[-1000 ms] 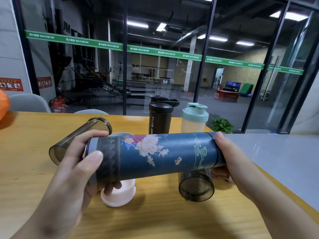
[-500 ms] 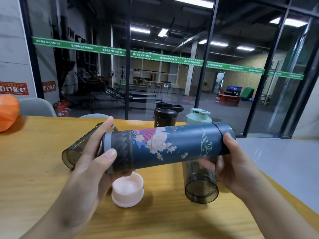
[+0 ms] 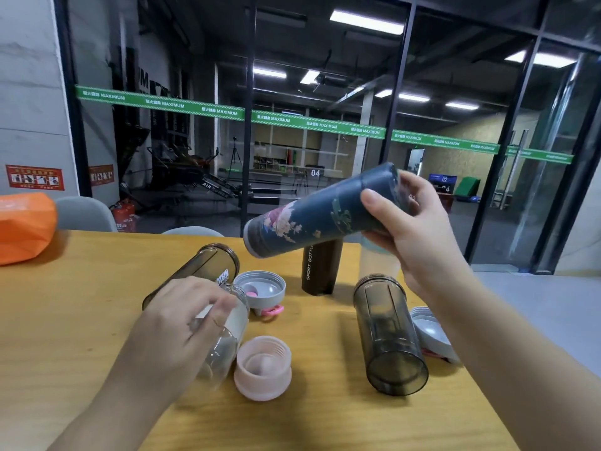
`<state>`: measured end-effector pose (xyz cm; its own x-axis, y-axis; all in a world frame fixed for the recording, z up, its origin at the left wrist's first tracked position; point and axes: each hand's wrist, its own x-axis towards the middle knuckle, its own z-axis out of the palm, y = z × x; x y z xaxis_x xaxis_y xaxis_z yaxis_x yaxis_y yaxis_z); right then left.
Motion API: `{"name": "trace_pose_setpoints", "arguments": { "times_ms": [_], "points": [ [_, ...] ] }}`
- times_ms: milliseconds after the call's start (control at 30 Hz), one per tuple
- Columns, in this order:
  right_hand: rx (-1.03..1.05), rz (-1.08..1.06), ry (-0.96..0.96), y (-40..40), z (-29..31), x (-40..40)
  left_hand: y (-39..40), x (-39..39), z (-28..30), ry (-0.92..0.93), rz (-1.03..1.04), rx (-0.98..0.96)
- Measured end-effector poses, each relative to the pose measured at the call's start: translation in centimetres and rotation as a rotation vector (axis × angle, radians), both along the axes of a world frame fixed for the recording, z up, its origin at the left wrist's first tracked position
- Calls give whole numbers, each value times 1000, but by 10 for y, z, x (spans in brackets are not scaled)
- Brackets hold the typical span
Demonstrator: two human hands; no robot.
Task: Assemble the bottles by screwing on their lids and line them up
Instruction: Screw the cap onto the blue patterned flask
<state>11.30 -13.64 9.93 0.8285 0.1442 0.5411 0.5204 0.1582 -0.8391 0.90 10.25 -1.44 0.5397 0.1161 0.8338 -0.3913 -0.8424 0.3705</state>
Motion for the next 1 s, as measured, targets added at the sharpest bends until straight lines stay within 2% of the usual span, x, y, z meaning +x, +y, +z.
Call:
{"name": "trace_pose_setpoints", "arguments": {
  "times_ms": [133,267,367,600,1000],
  "points": [
    [-262,-129,-269,42,19,7,5,6,-9,-12,19,-28],
    [-361,-150,-301,83,24,29,9,4,-11,35,-20,-120],
    [-430,-178,-317,105,28,48,11,5,-16,50,-15,-99],
    [-615,-232,-255,141,38,92,12,5,-23,3,-5,-54],
    [-820,-249,-104,167,28,127,15,10,-30,-45,-50,-216]
  ]
}}
